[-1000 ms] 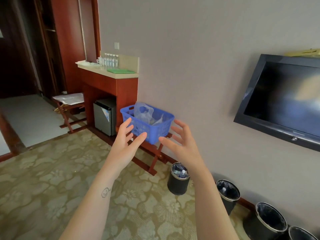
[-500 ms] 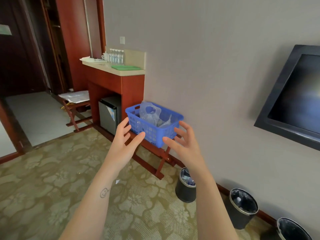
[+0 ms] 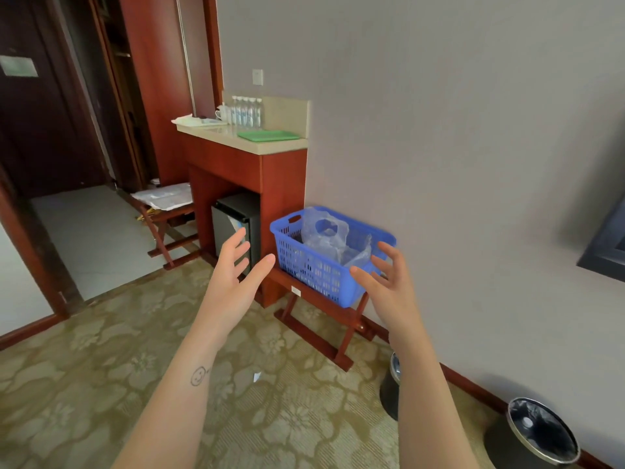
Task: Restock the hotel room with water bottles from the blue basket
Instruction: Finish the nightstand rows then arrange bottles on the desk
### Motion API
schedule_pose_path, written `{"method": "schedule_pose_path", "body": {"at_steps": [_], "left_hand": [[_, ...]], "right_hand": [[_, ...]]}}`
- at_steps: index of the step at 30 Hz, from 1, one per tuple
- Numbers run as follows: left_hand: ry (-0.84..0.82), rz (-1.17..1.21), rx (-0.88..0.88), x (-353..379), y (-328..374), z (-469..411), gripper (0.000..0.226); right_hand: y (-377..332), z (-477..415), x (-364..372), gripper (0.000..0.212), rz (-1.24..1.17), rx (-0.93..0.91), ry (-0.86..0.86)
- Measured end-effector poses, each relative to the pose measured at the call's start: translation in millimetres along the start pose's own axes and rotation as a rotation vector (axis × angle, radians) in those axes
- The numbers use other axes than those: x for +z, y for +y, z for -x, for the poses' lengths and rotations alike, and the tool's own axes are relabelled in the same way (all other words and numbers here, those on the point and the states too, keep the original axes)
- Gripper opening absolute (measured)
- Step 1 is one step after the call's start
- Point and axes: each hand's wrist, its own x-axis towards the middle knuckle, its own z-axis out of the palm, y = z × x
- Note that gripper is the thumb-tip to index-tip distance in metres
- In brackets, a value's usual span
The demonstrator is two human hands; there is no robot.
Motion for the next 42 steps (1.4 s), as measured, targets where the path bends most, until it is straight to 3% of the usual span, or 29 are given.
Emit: {"method": "schedule_pose_path", "body": {"at_steps": [14,33,42], "left_hand": [[-0.044,0.025,-0.059,9,-50,-103,0.069],[-0.160,0.029,-0.007,112,-83,-336,0.071],[-0.159,0.035,-0.039,150,-112,-400,0.070]], "right_hand": [[39,-81,32,0.060,0.031,0.088,0.060],[63,-315,33,0.062,0.044,0.035,0.090],[97,-396,34,0.058,0.019,0.031,0.081]]}}
